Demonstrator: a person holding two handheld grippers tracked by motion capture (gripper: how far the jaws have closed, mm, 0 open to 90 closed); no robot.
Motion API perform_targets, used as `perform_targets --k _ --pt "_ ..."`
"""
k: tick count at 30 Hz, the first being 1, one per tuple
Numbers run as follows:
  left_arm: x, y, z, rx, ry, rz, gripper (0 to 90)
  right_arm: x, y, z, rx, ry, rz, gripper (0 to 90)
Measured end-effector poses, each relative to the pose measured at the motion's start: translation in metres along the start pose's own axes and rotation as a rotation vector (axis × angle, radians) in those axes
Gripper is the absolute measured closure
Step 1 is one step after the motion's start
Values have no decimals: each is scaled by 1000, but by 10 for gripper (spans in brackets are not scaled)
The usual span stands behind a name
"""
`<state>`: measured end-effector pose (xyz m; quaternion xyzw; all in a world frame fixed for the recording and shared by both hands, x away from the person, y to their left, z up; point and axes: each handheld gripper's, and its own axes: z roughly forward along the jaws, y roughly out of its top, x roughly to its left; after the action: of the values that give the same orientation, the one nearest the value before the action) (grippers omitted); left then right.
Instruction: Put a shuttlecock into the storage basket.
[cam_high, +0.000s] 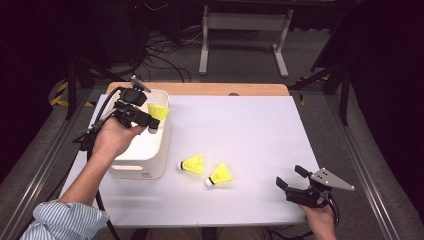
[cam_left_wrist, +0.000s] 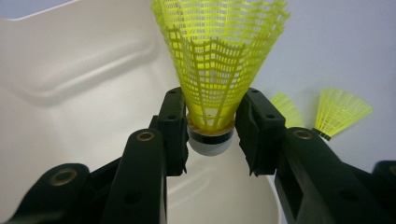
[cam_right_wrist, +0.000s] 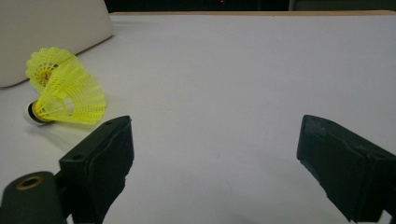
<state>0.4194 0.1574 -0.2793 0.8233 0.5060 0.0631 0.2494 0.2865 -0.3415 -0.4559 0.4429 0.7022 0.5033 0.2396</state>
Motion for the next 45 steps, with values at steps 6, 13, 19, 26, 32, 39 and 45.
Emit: perform_targets --k 6,13,19,26,32,39,45 --pt "6 -2 4 -6 9 -16 652 0 0 0 1 -2 0 118" --pt "13 -3 11 8 14 -36 650 0 0 0 1 -5 -1 118" --pt "20 -3 16 4 19 -57 647 0 0 0 1 -4 -1 118" --pt "23 -2 20 3 26 -67 642 0 0 0 -1 -5 -3 118" --pt "26 0 27 7 29 -75 637 0 0 0 1 -4 -2 118" --pt "32 3 38 20 36 -84 630 0 0 0 2 -4 -1 118" --pt "38 4 48 23 35 -111 616 -1 0 0 2 -3 -1 118"
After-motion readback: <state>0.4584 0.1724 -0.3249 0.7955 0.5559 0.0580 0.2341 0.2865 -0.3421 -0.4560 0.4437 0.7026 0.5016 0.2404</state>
